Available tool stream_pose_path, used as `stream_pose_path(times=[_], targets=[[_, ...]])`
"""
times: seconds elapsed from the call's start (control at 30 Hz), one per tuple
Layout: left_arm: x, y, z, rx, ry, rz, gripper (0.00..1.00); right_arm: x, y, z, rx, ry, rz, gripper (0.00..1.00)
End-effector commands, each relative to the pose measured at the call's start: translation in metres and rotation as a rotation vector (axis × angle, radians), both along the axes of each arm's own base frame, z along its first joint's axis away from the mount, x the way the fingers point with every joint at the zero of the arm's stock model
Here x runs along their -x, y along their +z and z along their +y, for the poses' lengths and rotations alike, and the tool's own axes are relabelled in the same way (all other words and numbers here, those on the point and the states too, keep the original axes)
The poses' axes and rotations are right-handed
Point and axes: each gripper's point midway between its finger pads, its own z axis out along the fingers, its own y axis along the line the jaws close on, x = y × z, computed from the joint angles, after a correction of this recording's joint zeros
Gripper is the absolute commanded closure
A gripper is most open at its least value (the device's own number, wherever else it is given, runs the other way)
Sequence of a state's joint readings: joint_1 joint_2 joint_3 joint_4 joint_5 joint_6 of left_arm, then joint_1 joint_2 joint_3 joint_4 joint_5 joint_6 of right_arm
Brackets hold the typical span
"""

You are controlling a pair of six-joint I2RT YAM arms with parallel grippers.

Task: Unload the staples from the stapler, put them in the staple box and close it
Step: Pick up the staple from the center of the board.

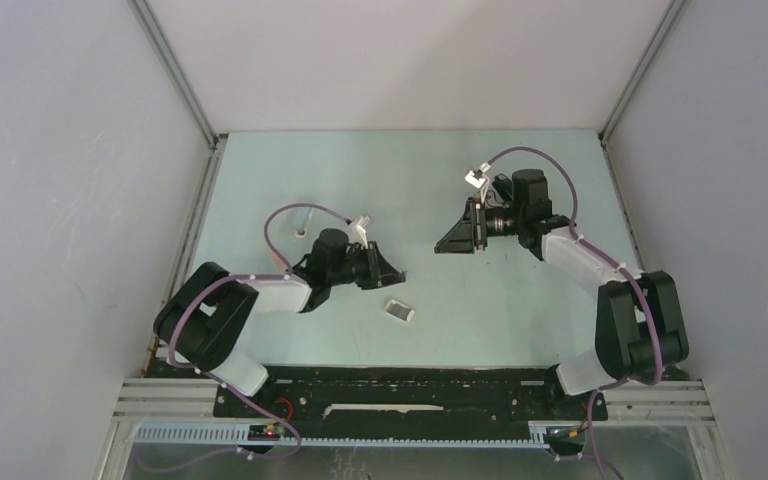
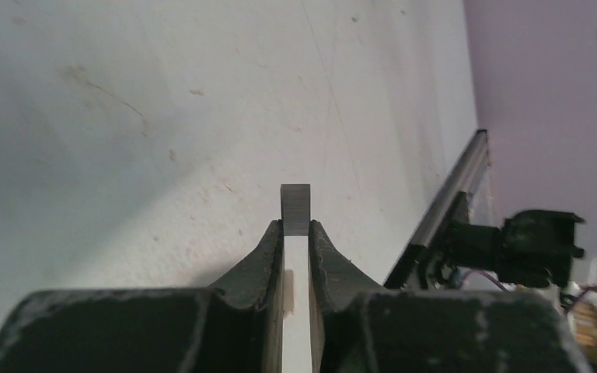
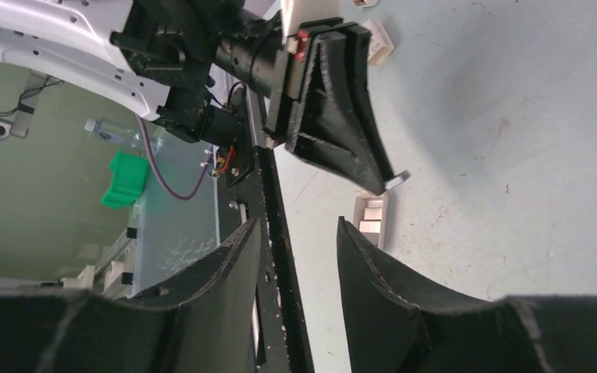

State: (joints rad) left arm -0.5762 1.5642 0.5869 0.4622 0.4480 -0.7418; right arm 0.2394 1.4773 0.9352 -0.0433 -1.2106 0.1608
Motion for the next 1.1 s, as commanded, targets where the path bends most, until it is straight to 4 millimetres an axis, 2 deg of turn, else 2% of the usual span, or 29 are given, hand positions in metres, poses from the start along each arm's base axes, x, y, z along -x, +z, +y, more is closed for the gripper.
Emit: stream_pose_path(times=[0.0,0.13,0.33,0.5,0.7,1.07], targets=[[0.016,0.052,-0.015,0.230,-0.088,-0.119,0.85,-0.003,0.002,0.012,-0.062,0.017,0.060,0.49],[0.026,0.062,-0.017,0.336,-0.112,-0.133,0.85,-0.001,-0.016,0.021,-0.086,0.036,0.183,0.48],[0.035,0.083,-0.022,0.526,-0.135,-0.122,0.86,-0.001,-0.019,0.026,-0.119,0.060,0.243,0.44],[0.036,0.077,-0.029,0.532,-0.143,-0.094,0.86,0.000,-0.020,0.028,-0.120,0.066,0.252,0.41],[0.038,0.086,-0.033,0.550,-0.151,-0.106,0.86,-0.005,-0.029,0.026,-0.097,0.029,0.260,0.41],[0.041,0.093,-0.040,0.569,-0.161,-0.103,0.86,0.007,-0.023,0.035,-0.112,0.083,0.291,0.44]])
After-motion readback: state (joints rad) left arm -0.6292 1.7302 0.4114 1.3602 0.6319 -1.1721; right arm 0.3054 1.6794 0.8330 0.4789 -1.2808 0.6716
